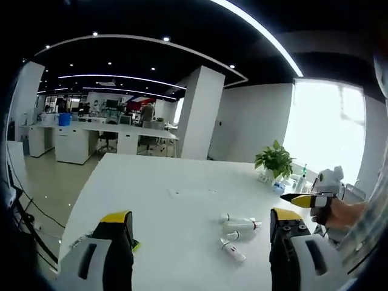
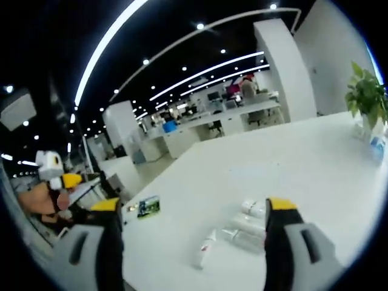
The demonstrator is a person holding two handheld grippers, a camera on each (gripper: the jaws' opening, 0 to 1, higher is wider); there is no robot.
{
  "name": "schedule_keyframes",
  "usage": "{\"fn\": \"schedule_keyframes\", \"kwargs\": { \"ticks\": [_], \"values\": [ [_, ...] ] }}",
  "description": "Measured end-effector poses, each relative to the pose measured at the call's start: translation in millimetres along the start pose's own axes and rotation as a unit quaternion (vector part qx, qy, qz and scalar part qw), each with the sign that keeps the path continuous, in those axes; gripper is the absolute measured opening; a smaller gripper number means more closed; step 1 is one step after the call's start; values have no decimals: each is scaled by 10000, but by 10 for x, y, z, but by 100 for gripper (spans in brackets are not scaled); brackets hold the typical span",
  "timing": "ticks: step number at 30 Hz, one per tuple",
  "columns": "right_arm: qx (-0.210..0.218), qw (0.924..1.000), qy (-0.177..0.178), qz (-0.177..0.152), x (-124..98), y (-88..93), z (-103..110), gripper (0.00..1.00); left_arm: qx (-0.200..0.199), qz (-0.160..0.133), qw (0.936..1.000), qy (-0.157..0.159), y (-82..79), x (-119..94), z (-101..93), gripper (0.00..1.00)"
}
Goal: Arrange the skincare products in the storage area until every visible bottle or jar stands upright without overlapping.
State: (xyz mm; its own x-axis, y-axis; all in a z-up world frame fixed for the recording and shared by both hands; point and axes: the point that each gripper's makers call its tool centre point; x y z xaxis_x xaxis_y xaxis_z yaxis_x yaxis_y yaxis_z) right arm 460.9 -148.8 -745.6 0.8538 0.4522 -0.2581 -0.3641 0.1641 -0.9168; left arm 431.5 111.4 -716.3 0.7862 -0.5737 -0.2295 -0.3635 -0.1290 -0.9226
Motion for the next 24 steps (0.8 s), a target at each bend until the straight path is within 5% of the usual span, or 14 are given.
{"fn": "schedule_keyframes", "kwargs": {
  "ticks": [14, 24],
  "values": [
    [-51, 9998, 192, -23, 60, -126, -276, 87, 32, 73, 9999, 99, 69, -29, -53, 96],
    [-627, 9953, 529, 511, 293, -28, -755, 66, 30, 204, 9997, 99, 114, -113, 27, 94]
  ]
}}
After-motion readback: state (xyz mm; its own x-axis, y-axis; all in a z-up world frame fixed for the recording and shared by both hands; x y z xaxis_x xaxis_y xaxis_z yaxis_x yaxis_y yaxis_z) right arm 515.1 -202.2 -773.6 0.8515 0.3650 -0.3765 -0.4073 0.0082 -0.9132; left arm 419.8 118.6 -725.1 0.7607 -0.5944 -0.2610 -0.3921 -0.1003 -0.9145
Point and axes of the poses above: the point that each gripper's makers call its tool centre point, and the gripper's own axes: x roughly forward along the fingers, z roughly to its left, y roughly out of its underside, and after that the axes turned 6 degrees about y, right-handed
